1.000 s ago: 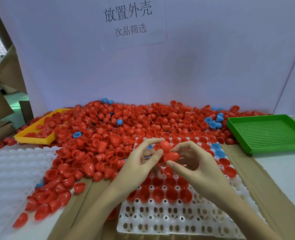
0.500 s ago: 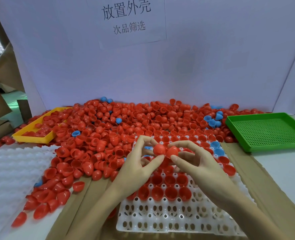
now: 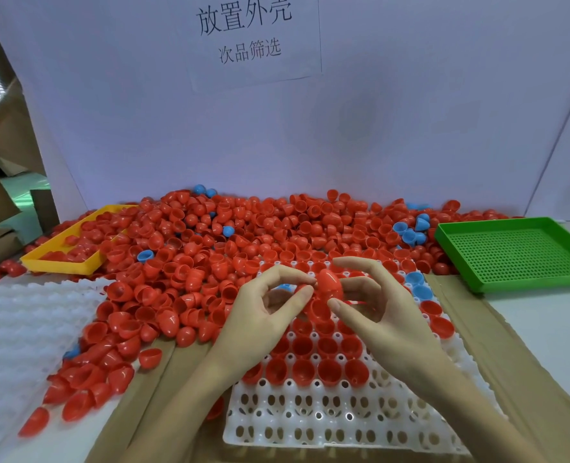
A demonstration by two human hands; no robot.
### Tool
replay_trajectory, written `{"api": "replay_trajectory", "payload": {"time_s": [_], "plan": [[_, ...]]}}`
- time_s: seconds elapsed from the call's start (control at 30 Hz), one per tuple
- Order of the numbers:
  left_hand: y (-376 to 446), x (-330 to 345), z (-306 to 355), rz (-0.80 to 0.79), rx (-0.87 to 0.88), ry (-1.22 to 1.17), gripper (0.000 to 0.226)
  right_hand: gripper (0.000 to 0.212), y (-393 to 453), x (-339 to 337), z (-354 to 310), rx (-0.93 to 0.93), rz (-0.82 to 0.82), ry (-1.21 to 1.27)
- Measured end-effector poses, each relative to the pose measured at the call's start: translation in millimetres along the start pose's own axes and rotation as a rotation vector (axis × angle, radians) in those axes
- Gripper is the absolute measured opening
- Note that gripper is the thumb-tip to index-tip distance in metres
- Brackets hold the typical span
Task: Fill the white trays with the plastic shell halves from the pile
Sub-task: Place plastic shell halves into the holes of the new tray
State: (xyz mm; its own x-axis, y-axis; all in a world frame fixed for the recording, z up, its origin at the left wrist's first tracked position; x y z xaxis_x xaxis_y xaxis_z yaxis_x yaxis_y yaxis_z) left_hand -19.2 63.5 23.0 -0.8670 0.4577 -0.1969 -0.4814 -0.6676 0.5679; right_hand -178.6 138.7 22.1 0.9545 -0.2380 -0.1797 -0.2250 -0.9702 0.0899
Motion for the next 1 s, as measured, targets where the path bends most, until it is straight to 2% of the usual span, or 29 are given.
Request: {"api": "replay_trajectory", "payload": {"time_s": [0.17,0.33,0.43,0.6,0.73,0.83,0.9,1.0], "plan": [[-1,3,9,-0.044,0.100,0.104,0.013,0.034,0,-3,3,0.013,0.039,-0.012],[-2,3,14,0.011,0.185,0.215,0.020,0.030,1,3,12,0.141,-0.064,0.142],[-1,-3,11,0.059,0.159,0.203,0.027,0.028,2,1,13,0.184,-0.046,0.228],[-2,-11,5,0.126,0.100,0.140,0.036,0.023,3,-11,10,0.156,0.008,0.174],[-3,-6,-1,0.055,0.058,0.153,0.055,0.031,7,-22,14,0.174,0.076,0.020],[-6,2,-3,-0.043,0.070,0.260,0.048,0.034,12,-35,18,0.188,0.093,-0.072],[-7,4,-2,-0.065,0.070,0.284,0.045,0.043,15,-47,16,0.151,0.123,0.049],[-7,6,-2,-0.061,0.053,0.236,0.045,0.063,19,-62,7,0.025,0.124,0.361]]}}
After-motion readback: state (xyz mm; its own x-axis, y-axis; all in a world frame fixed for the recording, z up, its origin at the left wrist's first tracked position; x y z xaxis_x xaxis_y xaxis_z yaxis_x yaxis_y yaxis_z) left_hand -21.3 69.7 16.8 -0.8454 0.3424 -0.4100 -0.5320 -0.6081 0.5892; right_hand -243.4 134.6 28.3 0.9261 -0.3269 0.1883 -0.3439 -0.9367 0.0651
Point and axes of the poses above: each hand's wrist, its own y-axis towards the middle knuckle, its own x-axis out of the palm, z = x × y, the point moved 8 cm from there along y, towards the middle knuckle, and after that the axes turned 13 degrees about x, right-handed, at the moved point
